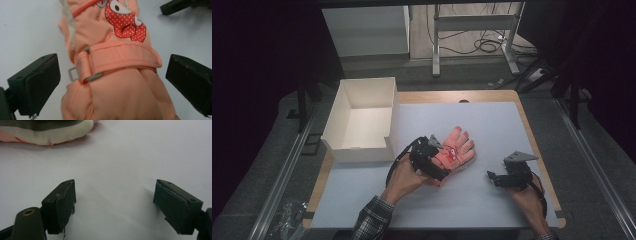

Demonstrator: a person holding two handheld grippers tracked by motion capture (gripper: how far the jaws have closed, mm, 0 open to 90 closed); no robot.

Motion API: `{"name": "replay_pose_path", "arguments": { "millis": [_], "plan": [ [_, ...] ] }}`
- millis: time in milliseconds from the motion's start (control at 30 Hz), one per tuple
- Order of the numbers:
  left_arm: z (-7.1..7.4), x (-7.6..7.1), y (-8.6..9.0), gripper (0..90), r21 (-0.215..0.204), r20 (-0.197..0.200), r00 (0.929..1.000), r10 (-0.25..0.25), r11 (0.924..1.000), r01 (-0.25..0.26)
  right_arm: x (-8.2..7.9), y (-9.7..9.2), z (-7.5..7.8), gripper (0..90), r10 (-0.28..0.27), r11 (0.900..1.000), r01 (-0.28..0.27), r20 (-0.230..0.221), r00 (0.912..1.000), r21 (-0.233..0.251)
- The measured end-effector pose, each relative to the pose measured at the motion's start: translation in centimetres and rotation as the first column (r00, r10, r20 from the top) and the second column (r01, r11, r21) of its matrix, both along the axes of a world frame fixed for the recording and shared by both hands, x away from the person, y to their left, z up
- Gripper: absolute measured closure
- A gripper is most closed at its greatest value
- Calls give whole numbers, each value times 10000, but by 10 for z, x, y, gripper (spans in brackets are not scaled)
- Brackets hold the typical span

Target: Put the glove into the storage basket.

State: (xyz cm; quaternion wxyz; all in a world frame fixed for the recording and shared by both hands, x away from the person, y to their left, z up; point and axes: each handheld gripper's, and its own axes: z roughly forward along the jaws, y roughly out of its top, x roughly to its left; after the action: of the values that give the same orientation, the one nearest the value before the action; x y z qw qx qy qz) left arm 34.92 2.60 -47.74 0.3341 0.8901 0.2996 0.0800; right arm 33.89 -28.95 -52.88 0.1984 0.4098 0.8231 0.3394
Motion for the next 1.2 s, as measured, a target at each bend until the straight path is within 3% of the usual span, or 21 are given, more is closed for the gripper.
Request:
{"name": "replay_pose_path", "arguments": {
  "millis": [167, 567, 700, 933, 1067, 1200],
  "plan": [
    [-18, 2, -9, 0, 839, 42, 10000, 47, 9965, -51, 0, 0, 0, 183, 13, 10000, -13, 25, 10000, 12],
    [-47, 5, -9, 0, 805, -862, 9960, 233, 9966, -163, 0, 0, -1, 183, 19, 10000, -19, 35, 10000, 21],
    [-51, -1, -12, 11, 1098, -674, 9970, 388, 9935, -312, 0, 0, -1, 183, 15, 10000, -15, 39, 10000, 22],
    [-44, -9, -15, 182, 1329, -698, 9961, 539, 9901, -442, 0, 0, -1, 183, 19, 10000, -19, 52, 10000, 20],
    [-42, -11, -12, 316, 1217, -551, 9982, 224, 9924, -155, 0, 0, -1, 183, 18, 10000, -19, 55, 10000, 24],
    [-41, -12, -7, 380, 934, -361, 9993, 34, 9956, 0, 0, 0, -1, 183, 19, 10000, -19, 56, 10000, 29]
  ]
}}
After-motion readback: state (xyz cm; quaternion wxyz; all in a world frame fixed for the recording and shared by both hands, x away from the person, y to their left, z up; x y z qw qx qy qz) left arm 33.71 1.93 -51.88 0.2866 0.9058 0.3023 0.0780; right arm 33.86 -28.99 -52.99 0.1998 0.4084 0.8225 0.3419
